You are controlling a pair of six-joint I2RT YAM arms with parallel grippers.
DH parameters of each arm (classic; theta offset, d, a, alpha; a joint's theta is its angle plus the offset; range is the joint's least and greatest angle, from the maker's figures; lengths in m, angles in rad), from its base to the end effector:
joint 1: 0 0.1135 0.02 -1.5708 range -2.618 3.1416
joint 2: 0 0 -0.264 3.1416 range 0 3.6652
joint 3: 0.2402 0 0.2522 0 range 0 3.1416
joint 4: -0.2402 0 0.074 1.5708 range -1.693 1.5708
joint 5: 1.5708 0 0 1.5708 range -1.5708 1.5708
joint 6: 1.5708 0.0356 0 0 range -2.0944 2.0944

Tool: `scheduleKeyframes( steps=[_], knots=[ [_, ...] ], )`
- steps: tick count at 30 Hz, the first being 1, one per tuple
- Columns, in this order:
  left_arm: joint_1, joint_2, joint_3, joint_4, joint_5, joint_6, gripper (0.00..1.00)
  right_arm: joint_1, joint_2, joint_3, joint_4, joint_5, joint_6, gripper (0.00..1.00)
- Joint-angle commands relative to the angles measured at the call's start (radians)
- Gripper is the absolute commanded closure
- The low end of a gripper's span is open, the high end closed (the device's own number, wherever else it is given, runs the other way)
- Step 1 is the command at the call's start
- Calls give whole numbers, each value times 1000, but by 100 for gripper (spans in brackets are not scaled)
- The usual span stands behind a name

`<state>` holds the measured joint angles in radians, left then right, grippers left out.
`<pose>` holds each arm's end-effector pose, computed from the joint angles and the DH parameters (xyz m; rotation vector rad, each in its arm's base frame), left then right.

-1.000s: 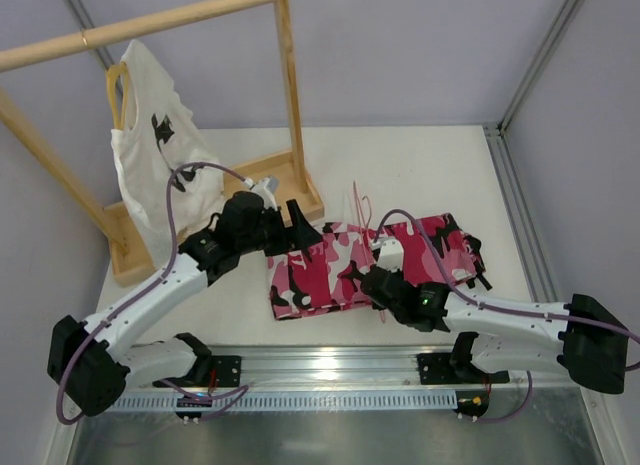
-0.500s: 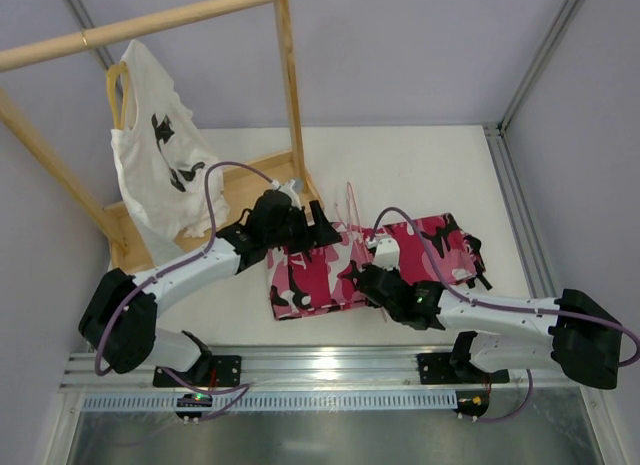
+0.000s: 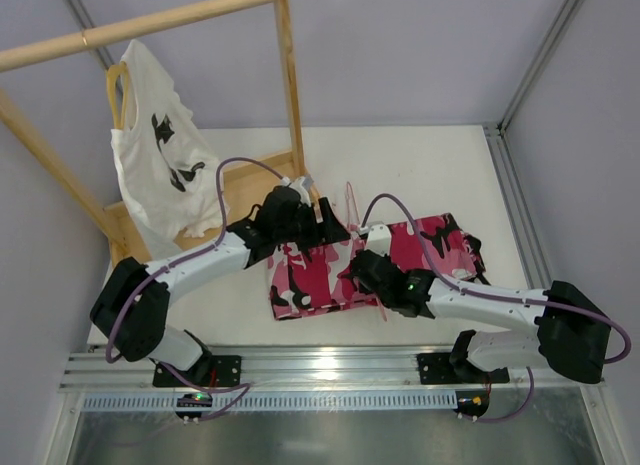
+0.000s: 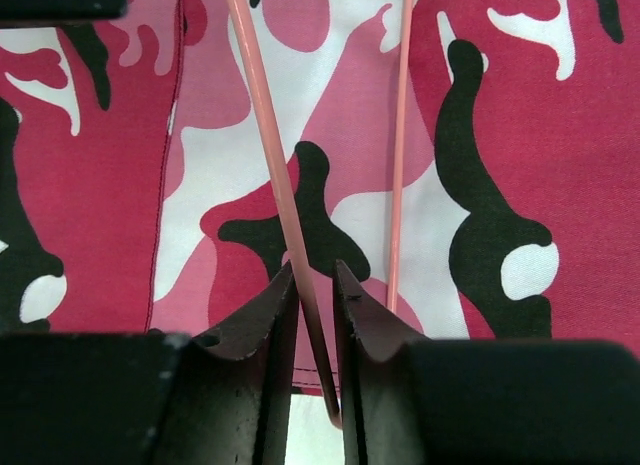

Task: Place the trousers on the hanger
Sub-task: Place trousers on hanger

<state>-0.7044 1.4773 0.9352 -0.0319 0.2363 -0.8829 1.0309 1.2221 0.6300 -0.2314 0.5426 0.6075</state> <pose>0.2440 -0.2183 0.2424 -0.0586 2.3679 -1.1139 0.1379 0.1943 0.1980 -0.2324 2.2470 0.2167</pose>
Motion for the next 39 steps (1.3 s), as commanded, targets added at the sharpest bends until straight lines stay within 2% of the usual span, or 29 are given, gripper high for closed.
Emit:
scheduleKeyframes(
  steps=[1, 4, 7, 11, 17, 23, 26, 28, 34, 39],
  knots=[
    [-12, 5, 45, 50, 5, 10, 24, -8, 4, 37, 53, 13, 5, 79],
    [-12, 5, 54, 43, -2, 12, 24, -20, 2, 51, 44, 11, 1, 78],
    [-15, 14, 65, 40, -3, 13, 25, -35, -4, 66, 43, 17, -11, 67],
    [-18, 34, 83, 36, -5, 16, 25, -64, 1, 76, 60, 2, -58, 61],
    [-24, 83, 119, 43, 1, 10, 25, -95, 31, 97, 121, -7, -178, 60],
    [-32, 112, 143, 38, -5, 10, 25, -129, 73, 123, 133, -9, -203, 70],
    [-35, 112, 146, 8, -14, 7, 25, -153, 60, 111, 133, -16, -177, 90],
    [-35, 100, 148, -69, -38, -7, 25, -167, 42, 91, 136, -33, -160, 96],
    [-33, 17, 125, -264, -80, 9, 18, -184, -50, -36, 147, -47, -78, 96],
    [-21, -49, 56, -399, -154, 9, 13, -195, -64, -131, 188, -59, -61, 96]
  ],
)
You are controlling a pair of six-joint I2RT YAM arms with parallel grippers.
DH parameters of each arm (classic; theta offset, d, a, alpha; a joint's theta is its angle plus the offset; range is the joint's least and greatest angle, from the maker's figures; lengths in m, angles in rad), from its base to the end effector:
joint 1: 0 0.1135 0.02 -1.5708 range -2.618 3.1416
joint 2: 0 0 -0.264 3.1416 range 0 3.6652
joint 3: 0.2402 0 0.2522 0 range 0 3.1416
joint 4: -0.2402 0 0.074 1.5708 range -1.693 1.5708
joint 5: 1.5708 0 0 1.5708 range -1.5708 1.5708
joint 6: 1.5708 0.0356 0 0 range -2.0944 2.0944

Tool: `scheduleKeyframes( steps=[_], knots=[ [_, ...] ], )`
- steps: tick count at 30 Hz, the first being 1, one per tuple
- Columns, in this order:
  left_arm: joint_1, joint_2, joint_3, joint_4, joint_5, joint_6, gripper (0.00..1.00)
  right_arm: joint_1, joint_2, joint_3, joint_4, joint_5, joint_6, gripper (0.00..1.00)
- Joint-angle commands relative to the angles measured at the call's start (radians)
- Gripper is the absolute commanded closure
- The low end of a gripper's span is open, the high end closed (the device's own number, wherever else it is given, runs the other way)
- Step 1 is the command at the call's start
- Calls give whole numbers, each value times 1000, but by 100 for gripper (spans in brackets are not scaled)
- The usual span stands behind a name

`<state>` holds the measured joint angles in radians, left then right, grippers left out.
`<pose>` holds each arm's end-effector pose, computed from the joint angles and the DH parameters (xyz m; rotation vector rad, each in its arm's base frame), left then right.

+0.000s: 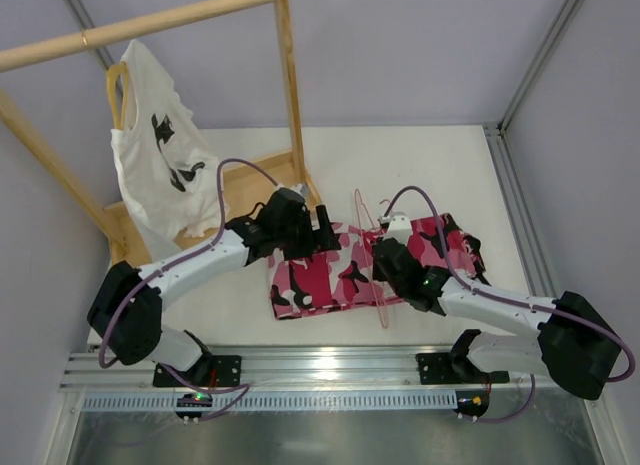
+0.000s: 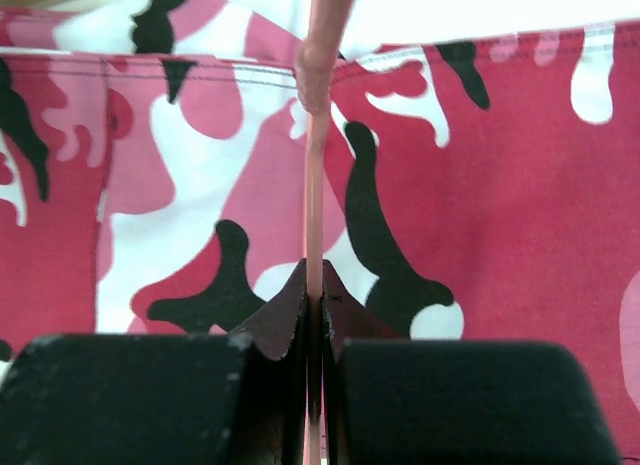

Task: Place the trousers on the hanger
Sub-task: Place trousers on hanger

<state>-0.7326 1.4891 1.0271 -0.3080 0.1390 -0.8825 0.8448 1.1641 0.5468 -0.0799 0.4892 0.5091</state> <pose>0.2368 -0.2196 0.2451 -0.1154 2.5358 -0.8982 0.1658 0.1615 0.1954 -0.1130 2.1782 0.2121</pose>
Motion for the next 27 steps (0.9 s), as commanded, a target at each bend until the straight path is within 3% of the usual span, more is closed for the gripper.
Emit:
scheduleKeyframes(
  steps=[1, 7, 16, 27],
  knots=[
    [16, -76, -64, -134, -56, 10, 12, -10, -3, -71, 40, -8, 39, 96],
    [48, -147, -133, -267, -162, 25, 7, -10, -35, -114, 22, 15, 80, 96],
    [183, -259, -285, -264, -142, 30, 5, -41, -17, -100, 14, 15, 77, 96],
    [301, -256, -489, 35, 114, -27, 5, -101, -83, -8, -130, 49, 62, 96]
  ],
)
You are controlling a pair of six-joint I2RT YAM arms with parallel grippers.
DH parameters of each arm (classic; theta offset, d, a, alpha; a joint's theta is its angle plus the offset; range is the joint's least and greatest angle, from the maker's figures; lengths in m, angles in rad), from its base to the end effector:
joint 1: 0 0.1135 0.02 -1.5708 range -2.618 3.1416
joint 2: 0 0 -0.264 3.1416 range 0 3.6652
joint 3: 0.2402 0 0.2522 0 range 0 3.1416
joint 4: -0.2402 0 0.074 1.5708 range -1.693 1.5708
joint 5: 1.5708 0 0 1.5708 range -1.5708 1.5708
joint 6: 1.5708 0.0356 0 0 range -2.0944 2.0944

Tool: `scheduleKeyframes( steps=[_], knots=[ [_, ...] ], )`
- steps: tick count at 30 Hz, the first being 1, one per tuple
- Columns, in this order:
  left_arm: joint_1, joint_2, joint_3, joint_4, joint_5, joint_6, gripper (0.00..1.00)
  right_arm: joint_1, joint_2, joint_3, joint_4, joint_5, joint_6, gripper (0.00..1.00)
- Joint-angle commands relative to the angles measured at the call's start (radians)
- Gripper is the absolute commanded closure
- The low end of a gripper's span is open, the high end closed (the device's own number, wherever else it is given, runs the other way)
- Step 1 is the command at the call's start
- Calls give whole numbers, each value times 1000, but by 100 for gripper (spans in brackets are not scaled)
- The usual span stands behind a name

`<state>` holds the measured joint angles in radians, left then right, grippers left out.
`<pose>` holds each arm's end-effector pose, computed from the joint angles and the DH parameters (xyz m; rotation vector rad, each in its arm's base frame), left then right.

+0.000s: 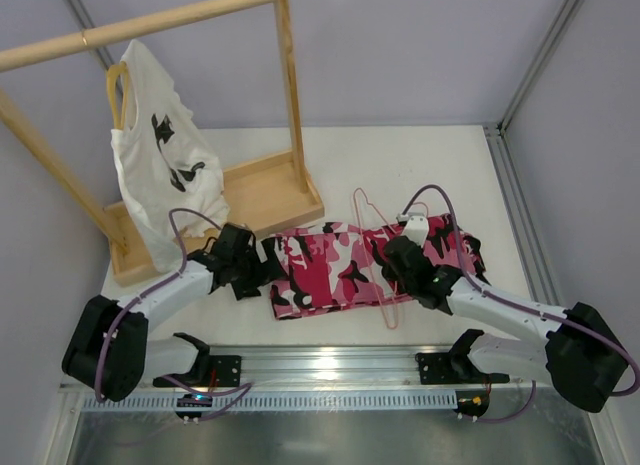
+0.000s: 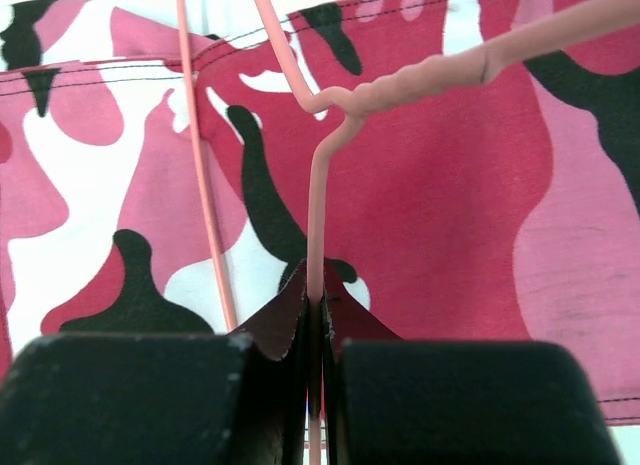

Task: Place the trousers on the hanger
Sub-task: Place trousers on hanger

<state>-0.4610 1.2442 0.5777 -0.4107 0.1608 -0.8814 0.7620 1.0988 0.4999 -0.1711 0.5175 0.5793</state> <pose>0.1915 -0.1015 0.1631 -0.5266 2.7394 -0.6130 0.1651 0.1332 0.1870 0.0450 2.2229 0.1231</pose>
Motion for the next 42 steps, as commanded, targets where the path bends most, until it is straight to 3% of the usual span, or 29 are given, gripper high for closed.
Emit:
scheduleKeyframes(
  steps=[1, 12, 17, 20, 23, 28, 37, 42],
  knots=[
    [41, -8, -50, 182, 107, -34, 6, -21, -16, 39, -39, 18, -9, 96],
    [45, 44, -79, 271, 160, -56, 20, -35, -53, 31, -85, 104, 63, 96],
    [45, 54, -102, 329, 181, -74, 28, -35, -86, -20, -13, 79, 100, 97],
    [45, 70, -107, 357, 200, -82, 41, -35, -90, -44, 13, 79, 106, 96],
    [45, 74, -104, 377, 218, -80, 68, -35, -47, -50, 13, 101, 129, 96],
    [45, 17, -41, 281, 200, -44, 99, -30, 47, -46, -17, 130, 178, 96],
    [45, -193, 168, -37, 62, 22, 100, 62, 101, 41, -110, 233, 349, 96],
    [21, -164, 312, -50, 111, 18, 100, 89, 82, 68, -107, 222, 364, 96]
  ],
)
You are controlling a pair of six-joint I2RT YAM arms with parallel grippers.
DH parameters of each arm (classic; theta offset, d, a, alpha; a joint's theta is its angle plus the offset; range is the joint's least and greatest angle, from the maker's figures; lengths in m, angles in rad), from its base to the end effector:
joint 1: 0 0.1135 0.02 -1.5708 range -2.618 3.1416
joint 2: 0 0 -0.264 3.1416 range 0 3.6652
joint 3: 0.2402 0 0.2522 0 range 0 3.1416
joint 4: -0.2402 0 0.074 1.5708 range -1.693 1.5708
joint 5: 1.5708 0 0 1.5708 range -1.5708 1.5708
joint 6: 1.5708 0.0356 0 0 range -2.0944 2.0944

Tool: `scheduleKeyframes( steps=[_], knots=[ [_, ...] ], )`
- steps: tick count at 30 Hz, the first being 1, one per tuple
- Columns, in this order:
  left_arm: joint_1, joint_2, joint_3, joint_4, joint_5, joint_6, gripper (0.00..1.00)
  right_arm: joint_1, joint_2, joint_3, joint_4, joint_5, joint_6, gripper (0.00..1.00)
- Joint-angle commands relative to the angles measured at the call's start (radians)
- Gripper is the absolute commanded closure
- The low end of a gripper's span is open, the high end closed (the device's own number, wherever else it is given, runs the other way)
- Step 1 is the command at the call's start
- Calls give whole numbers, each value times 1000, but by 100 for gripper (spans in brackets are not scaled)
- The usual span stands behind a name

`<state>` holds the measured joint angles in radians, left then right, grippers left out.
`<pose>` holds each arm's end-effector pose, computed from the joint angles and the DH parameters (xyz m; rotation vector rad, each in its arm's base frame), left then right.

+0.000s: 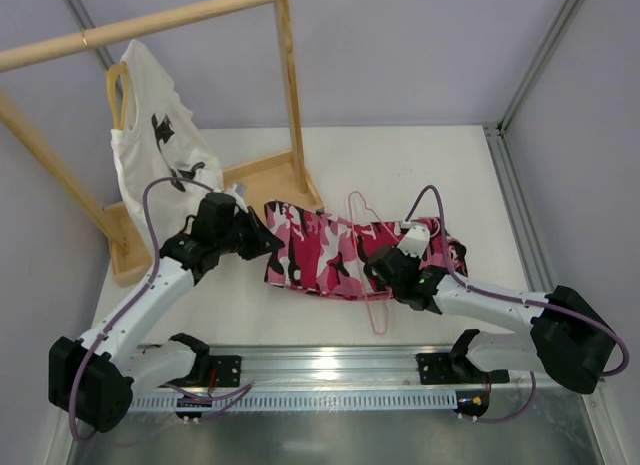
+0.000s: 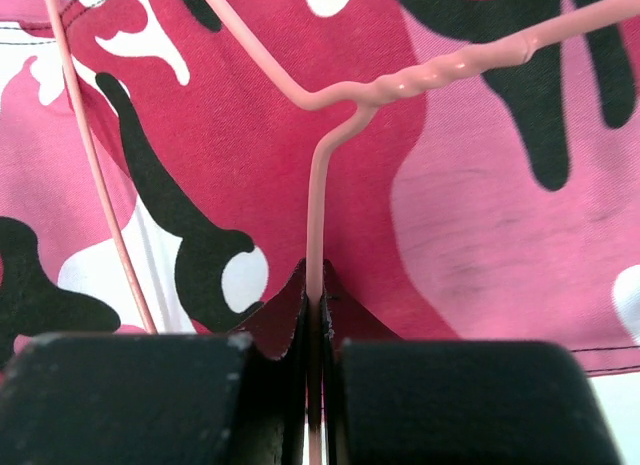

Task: Place the trousers on the hanger
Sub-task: Place trousers on hanger

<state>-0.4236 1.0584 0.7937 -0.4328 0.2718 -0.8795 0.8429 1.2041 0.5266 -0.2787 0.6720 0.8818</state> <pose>0.2018 -0.1015 0.2679 -0.3986 2.4057 -0.9533 0.1580 0.1439 0.1699 0.2932 2.2456 0.0310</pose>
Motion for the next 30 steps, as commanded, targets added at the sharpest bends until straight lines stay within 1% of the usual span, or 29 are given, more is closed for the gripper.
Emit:
scheduleKeyframes(
  steps=[1, 5, 8, 9, 16, 19, 20, 22, 23, 27, 29, 30],
  knots=[
    [-24, 41, 111, -26, 4, 16, 100, 12, -31, 39, 4, 66, 62, 96],
    [-96, 146, 148, 32, 12, -12, 100, 12, -72, 36, 24, 47, 62, 96],
    [-151, 212, 151, 143, 20, -65, 100, 15, -64, 52, 29, 35, 83, 96],
    [-165, 230, 154, 202, 29, -79, 100, 16, -63, 50, 30, 34, 91, 96],
    [-300, 400, 265, 370, 55, -141, 100, 22, -81, -5, 128, 21, 112, 96],
    [-342, 501, 328, 414, 43, -150, 100, 22, -113, -25, 138, 29, 121, 96],
    [-363, 561, 340, 427, 46, -157, 100, 21, -124, -36, 142, 31, 124, 96],
    [-388, 616, 369, 472, 66, -190, 100, 22, -152, -48, 154, 34, 125, 96],
    [-397, 673, 383, 497, 66, -197, 100, 24, -156, -59, 157, 37, 126, 96],
    [-428, 777, 446, 508, 83, -203, 100, 22, -178, -80, 171, 49, 121, 96],
    [-432, 793, 449, 509, 78, -205, 100, 22, -184, -94, 182, 47, 117, 96],
    [-432, 796, 449, 505, 70, -205, 98, 22, -189, -99, 184, 52, 117, 96]
  ],
)
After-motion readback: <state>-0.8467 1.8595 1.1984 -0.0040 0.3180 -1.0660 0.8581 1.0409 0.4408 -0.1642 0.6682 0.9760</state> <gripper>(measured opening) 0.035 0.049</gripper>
